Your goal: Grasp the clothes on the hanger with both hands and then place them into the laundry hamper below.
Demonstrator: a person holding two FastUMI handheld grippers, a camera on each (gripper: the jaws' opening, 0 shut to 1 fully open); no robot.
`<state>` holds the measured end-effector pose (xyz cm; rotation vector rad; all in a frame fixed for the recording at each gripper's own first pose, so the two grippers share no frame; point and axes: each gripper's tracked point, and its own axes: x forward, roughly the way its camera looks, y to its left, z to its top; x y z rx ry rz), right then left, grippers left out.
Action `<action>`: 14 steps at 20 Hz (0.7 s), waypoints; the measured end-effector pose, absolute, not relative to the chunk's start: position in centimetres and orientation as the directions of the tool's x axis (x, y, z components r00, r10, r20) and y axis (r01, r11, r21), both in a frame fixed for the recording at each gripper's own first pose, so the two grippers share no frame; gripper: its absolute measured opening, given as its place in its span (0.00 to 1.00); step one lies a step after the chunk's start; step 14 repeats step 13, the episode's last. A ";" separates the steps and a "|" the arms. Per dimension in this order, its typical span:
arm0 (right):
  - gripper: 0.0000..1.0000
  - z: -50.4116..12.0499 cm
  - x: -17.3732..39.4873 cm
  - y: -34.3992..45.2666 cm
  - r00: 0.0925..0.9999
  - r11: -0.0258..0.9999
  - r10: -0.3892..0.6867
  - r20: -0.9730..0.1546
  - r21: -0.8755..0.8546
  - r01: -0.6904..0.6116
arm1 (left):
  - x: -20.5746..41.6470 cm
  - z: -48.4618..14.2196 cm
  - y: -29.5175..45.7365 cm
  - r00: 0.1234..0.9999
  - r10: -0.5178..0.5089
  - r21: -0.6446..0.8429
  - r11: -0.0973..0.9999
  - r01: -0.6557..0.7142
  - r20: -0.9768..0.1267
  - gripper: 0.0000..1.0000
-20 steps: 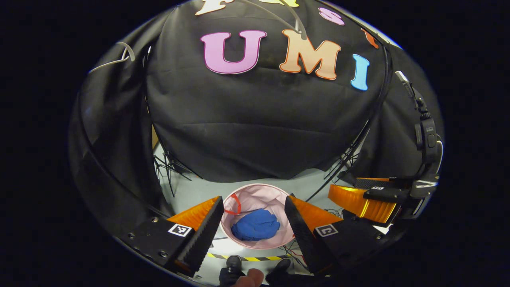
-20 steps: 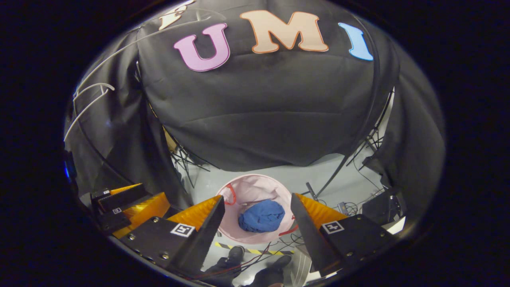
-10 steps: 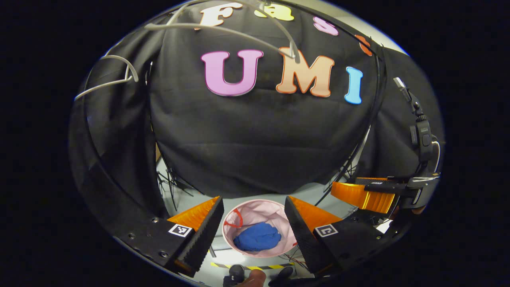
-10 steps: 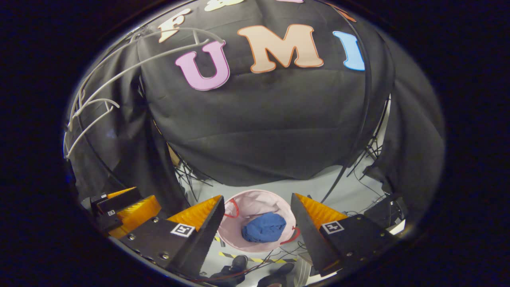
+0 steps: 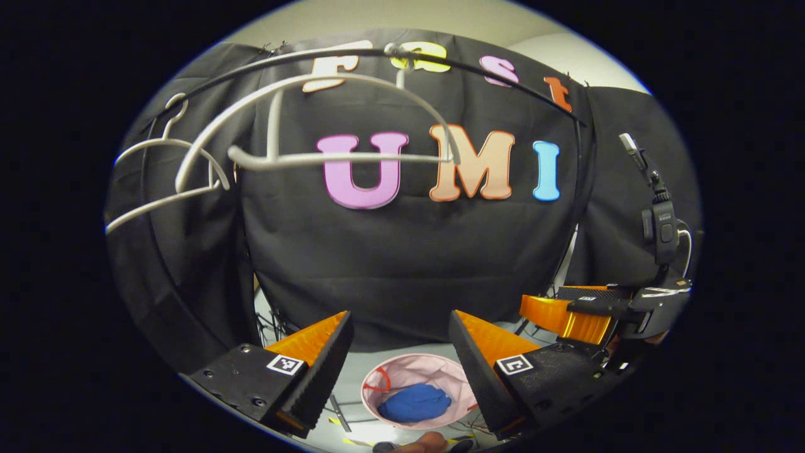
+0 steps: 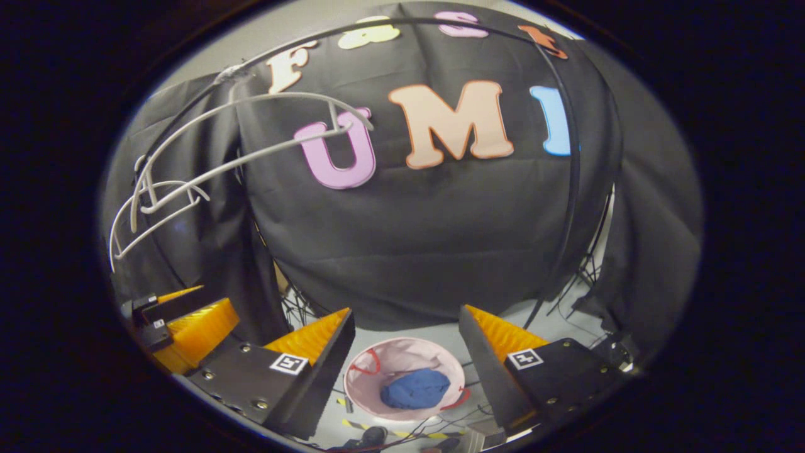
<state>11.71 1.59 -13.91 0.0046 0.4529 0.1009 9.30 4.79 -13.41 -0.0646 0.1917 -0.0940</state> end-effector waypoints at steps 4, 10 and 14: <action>0.99 -10.7 11.2 3.0 0.923 0.994 0.111 -0.367 0.020 -0.112 | 9.0 -10.5 5.0 0.992 -0.073 -0.039 0.997 0.070 -0.099 0.94; 0.99 -4.2 10.8 4.2 0.971 0.992 0.114 -0.211 -0.034 -0.124 | 7.9 -5.9 5.9 0.999 -0.046 -0.008 0.999 0.046 0.010 0.92; 0.99 -1.4 10.2 4.3 0.982 0.992 0.111 -0.154 -0.036 -0.118 | 7.4 -4.0 6.2 0.999 -0.028 -0.010 1.000 0.028 0.040 0.92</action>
